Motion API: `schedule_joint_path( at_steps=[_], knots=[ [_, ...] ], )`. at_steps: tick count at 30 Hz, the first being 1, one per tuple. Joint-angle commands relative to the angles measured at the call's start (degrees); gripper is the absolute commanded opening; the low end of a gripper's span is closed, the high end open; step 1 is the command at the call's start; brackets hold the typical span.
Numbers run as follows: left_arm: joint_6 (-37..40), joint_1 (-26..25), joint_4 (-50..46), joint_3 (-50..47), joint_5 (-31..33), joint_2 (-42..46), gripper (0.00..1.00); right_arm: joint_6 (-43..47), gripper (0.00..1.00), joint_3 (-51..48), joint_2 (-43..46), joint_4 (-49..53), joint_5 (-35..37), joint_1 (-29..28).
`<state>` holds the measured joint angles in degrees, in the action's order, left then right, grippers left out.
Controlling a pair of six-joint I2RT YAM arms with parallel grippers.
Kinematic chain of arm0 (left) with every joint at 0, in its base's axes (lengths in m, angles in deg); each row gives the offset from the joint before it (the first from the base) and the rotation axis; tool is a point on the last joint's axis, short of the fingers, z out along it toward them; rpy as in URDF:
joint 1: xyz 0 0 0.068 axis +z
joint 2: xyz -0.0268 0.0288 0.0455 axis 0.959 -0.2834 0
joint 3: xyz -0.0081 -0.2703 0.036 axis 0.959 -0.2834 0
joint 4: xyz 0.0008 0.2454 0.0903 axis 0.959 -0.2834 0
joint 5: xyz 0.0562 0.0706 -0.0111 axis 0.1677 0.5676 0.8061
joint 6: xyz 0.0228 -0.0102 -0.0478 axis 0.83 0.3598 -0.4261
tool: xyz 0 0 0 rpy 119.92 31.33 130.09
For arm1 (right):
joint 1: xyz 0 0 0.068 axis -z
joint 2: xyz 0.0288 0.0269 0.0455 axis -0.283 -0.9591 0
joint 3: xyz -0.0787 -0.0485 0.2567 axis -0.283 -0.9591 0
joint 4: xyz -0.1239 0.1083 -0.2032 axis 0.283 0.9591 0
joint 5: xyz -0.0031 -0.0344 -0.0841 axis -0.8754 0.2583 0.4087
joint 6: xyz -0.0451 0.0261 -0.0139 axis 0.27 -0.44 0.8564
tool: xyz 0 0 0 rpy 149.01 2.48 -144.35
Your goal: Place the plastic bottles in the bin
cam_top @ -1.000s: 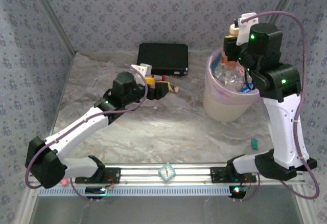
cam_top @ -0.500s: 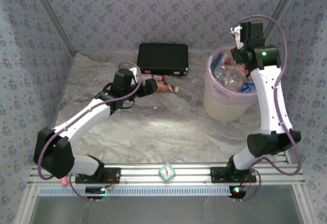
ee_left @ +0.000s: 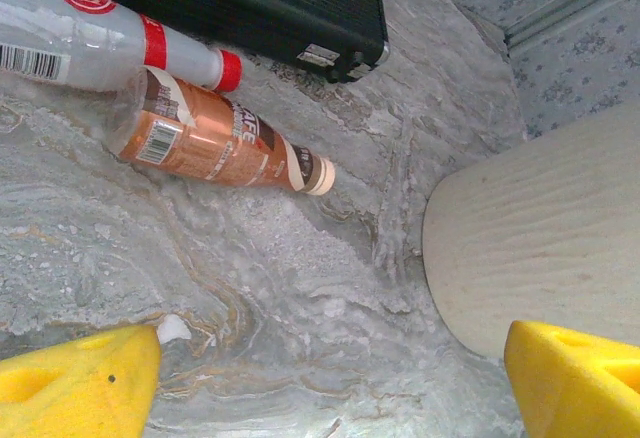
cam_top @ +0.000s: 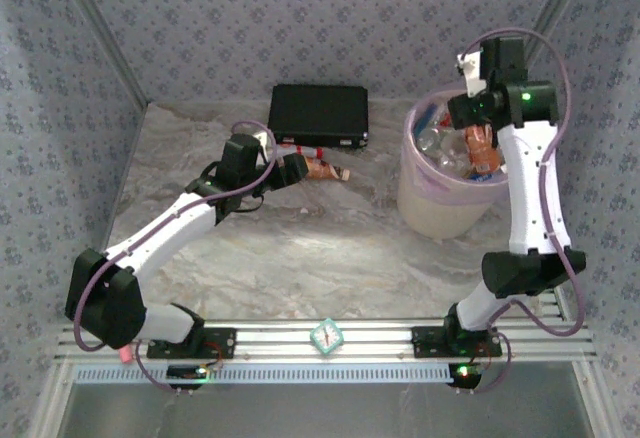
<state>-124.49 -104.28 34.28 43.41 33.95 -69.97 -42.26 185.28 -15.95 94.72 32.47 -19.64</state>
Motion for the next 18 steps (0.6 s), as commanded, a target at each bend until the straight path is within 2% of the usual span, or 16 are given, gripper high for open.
schedule_joint_path(
  at_steps=[1, 5, 11, 18],
  knots=[
    [-0.58, 0.45, 1.39, 1.46, -1.71, -1.06, 0.89, -4.12, 0.62, 2.78, 0.60, 2.36, -3.37, 2.75],
    [-0.60, 0.51, 1.35, 1.25, -1.84, -0.88, 0.89, -9.29, 0.39, -0.22, -0.24, 1.60, -7.11, 6.37],
    [-0.86, 0.61, 1.57, 0.85, -2.02, -0.66, 0.89, -12.96, 0.31, -7.82, -1.07, -5.22, -10.80, 9.87],
    [-1.28, 0.64, 1.94, 0.85, -1.79, -1.25, 0.89, -14.33, 0.29, -16.67, 0.08, -8.03, -10.43, 7.05]
  ],
)
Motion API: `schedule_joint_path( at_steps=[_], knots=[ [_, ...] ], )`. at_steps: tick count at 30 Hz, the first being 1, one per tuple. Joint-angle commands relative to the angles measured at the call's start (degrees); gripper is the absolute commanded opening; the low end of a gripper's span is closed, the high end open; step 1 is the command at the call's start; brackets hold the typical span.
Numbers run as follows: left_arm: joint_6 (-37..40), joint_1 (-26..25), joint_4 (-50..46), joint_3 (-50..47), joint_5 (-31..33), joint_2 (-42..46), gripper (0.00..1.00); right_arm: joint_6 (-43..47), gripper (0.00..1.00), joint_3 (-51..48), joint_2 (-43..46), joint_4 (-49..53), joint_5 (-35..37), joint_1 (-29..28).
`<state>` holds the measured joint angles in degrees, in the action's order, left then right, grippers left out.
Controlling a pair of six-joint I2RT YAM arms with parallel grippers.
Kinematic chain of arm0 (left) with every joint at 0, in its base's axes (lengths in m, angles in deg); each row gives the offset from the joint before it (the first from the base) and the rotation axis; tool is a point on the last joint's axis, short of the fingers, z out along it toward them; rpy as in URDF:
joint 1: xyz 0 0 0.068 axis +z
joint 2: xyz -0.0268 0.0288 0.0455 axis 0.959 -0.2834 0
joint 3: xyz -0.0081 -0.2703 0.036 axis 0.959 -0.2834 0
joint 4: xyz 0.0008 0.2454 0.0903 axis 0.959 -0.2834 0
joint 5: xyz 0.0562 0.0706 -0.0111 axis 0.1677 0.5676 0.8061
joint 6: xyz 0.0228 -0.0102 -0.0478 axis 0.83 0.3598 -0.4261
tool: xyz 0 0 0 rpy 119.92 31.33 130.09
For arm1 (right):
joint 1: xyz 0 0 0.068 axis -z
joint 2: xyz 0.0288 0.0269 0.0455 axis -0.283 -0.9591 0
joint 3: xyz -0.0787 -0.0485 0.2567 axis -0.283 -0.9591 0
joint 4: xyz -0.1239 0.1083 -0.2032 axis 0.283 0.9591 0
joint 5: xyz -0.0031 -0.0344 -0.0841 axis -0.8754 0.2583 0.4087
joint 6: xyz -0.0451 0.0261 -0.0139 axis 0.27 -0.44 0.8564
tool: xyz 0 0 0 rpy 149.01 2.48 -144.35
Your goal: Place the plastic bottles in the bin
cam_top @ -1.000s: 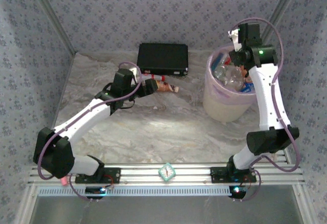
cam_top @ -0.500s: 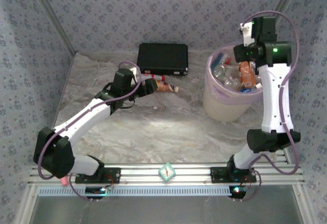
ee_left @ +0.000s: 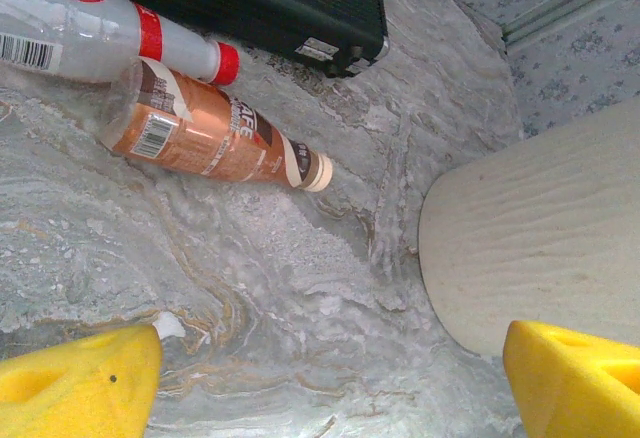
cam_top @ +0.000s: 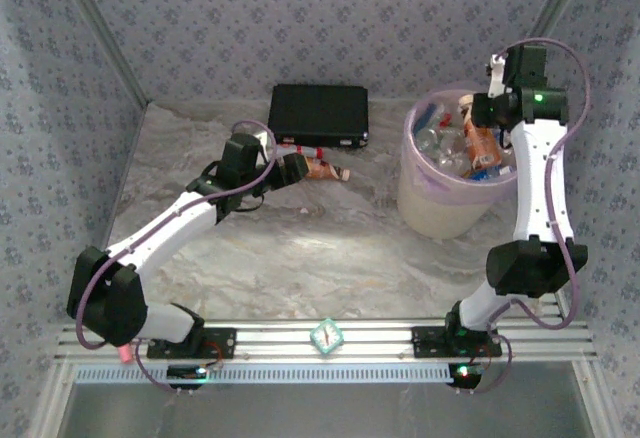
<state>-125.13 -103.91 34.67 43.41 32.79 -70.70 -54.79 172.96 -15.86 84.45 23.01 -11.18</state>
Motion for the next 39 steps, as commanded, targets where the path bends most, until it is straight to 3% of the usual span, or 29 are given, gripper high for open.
schedule_joint_path(
  at_steps=[1, 5, 10, 24, 29, 33, 39],
  knots=[
    [-0.80, 0.27, 1.66, 0.93, -0.62, -0.84, 0.88, -2.06, 0.29, -5.51, 0.12, 1.96, -0.25, -1.69],
    [-1.00, 0.25, 1.45, 1.99, -1.47, -2.54, 0.88, -2.51, 0.29, -8.65, 0.08, 2.39, 1.97, -3.63],
    [-1.10, 0.23, 1.46, 2.26, -1.60, -3.03, 0.89, -4.47, 0.29, -10.73, 2.68, 1.85, -0.54, -5.59],
    [-1.08, 0.55, 1.24, 2.13, -0.77, -3.09, 0.89, -10.66, 0.31, -16.42, 6.77, 0.94, -13.82, -6.70],
    [-9.23, 1.06, 0.84, 4.59, 3.52, -7.42, 0.89, -12.03, 0.32, -15.88, 9.22, 0.85, -16.96, -7.32],
    [-14.96, 1.04, 3.21, 6.79, 6.45, -14.01, 0.91, -12.76, 0.37, -12.15, 10.38, 2.76, -12.81, -7.22],
    [-16.06, 1.19, 2.38, 11.50, 9.19, -22.62, 0.94, -12.82, 0.53, -7.70, 13.42, 3.05, -10.17, -3.08]
  ],
)
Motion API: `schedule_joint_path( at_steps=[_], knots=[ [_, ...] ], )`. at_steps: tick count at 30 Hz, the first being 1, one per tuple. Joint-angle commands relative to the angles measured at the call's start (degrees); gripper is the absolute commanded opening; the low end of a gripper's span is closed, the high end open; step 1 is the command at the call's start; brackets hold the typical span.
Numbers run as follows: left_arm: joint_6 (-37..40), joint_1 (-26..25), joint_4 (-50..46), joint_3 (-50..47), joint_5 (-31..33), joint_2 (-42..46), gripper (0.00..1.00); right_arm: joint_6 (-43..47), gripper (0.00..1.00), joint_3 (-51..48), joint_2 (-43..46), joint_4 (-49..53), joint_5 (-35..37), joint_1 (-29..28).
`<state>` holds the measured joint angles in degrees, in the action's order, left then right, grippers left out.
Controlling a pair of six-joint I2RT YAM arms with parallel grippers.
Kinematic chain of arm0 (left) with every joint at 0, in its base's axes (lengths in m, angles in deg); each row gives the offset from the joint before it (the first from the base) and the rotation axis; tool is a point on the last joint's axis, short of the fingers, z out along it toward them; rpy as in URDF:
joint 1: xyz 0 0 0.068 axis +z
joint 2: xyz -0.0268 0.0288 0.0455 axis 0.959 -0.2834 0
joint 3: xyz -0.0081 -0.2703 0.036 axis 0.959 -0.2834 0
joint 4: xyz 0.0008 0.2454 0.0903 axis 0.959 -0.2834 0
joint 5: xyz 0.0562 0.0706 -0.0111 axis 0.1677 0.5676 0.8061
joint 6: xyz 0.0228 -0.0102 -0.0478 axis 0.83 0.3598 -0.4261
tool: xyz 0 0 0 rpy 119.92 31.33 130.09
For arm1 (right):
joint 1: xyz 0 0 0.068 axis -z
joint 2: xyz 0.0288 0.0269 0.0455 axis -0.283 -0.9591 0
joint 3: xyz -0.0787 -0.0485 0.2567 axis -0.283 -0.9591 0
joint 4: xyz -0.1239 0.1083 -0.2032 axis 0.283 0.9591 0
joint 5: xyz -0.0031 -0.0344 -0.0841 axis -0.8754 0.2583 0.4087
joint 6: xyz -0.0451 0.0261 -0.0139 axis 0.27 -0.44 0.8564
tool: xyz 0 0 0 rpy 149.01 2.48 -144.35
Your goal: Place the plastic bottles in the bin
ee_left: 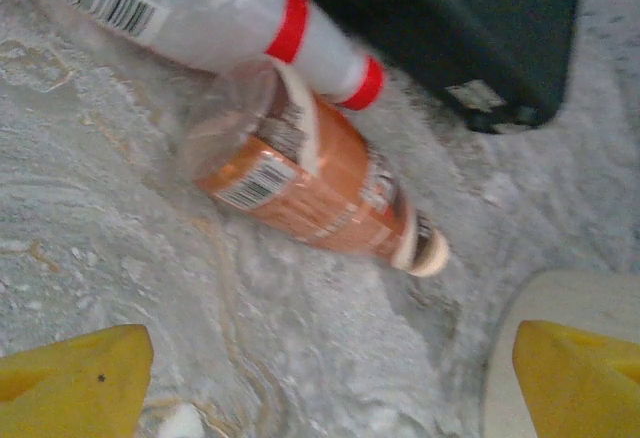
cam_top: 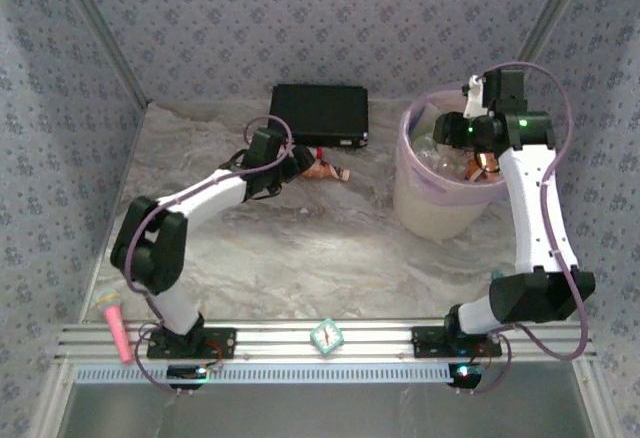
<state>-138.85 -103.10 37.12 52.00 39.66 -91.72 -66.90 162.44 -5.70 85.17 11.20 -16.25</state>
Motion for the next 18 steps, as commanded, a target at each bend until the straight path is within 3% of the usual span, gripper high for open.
schedule_joint_path(
  at_steps=[1, 7, 14, 18],
  knots=[
    [-3.42, 0.38, 0.29, 3.39, 2.56, -2.71, 0.96, -0.78, 0.53, 3.12, 3.99, 2.12, 1.47, 2.53],
    [-15.03, 0.41, 4.28, 5.59, 5.57, -9.16, 0.98, -0.44, 0.54, 2.85, 8.46, 1.20, -0.23, 2.90],
    [-20.43, -0.02, 7.17, 6.83, 5.80, -13.31, 0.97, -0.26, 0.54, 1.53, 13.18, 2.58, -2.82, 3.12],
    [-23.25, -1.26, 8.96, 5.42, 11.72, -13.64, 0.94, -0.96, 0.54, 0.33, 14.91, 2.06, -3.85, 3.15]
  ],
)
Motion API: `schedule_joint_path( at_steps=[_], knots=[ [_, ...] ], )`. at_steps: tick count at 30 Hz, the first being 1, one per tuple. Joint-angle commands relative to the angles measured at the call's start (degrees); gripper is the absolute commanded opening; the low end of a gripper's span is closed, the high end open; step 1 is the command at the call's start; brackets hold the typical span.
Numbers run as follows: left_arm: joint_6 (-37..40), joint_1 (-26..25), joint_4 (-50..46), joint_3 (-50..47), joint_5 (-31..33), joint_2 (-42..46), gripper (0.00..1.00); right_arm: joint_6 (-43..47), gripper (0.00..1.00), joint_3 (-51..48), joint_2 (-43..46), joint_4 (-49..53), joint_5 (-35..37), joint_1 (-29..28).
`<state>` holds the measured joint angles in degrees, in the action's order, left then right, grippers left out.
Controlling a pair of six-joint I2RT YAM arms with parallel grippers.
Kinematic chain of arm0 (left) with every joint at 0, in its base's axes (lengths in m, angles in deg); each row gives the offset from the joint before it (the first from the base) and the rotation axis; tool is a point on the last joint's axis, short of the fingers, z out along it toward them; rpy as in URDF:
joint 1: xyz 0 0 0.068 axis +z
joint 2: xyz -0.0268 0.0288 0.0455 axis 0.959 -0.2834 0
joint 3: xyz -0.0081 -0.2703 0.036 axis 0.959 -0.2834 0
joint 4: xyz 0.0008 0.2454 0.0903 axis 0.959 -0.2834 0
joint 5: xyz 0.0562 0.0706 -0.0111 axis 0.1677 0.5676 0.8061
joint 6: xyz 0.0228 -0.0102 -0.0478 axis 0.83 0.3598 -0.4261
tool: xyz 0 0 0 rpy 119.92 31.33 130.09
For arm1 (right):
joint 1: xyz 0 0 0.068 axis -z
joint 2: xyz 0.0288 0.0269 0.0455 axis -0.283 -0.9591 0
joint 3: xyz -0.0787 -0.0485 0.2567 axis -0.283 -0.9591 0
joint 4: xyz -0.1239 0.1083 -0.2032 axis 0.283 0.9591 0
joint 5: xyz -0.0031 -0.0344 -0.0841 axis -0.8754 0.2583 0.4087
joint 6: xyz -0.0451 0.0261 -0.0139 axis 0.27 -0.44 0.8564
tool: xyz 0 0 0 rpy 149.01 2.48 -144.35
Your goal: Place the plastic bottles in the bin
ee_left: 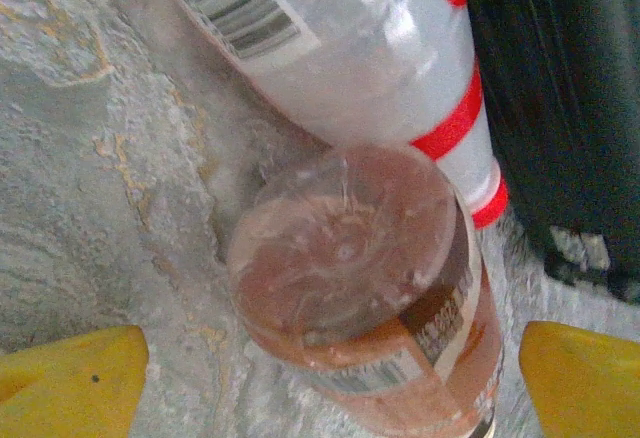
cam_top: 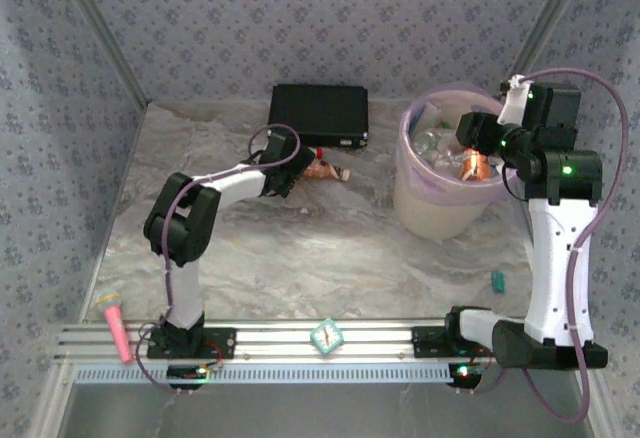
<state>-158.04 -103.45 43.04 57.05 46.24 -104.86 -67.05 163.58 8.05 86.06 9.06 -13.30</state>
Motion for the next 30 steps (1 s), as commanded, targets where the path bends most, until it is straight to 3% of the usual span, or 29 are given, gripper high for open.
schedule_joint_path(
  at_steps=[1, 7, 18, 20, 25, 30],
  knots=[
    [-4.32, -0.94, 2.61, 0.87, 5.71, -1.03, 0.93, -0.90, 0.55, -1.07, 1.48, 1.21, -1.68, 0.21],
    [-5.46, -1.40, 2.47, 2.75, 5.58, -4.45, 0.90, -0.46, 0.54, -1.52, 2.57, 0.76, -3.35, 0.34],
    [-6.57, -1.81, 3.90, 1.90, 4.50, -4.26, 0.67, -0.29, 0.55, -2.91, 3.32, -0.07, -6.09, -0.28],
    [-6.16, -2.04, 3.86, 1.63, 3.29, -3.15, 0.71, -0.12, 0.55, -2.99, 3.18, 0.10, -6.12, -0.25],
    [-8.20, -3.67, 3.88, -0.71, 3.81, -0.53, 0.97, 0.42, 0.55, -3.11, 3.04, 0.28, -5.52, -0.32],
    [-11.12, -4.61, 4.17, -1.44, 1.60, -1.37, 1.00, 0.73, 0.55, -2.93, 3.33, 0.64, -4.96, -0.29]
  ],
)
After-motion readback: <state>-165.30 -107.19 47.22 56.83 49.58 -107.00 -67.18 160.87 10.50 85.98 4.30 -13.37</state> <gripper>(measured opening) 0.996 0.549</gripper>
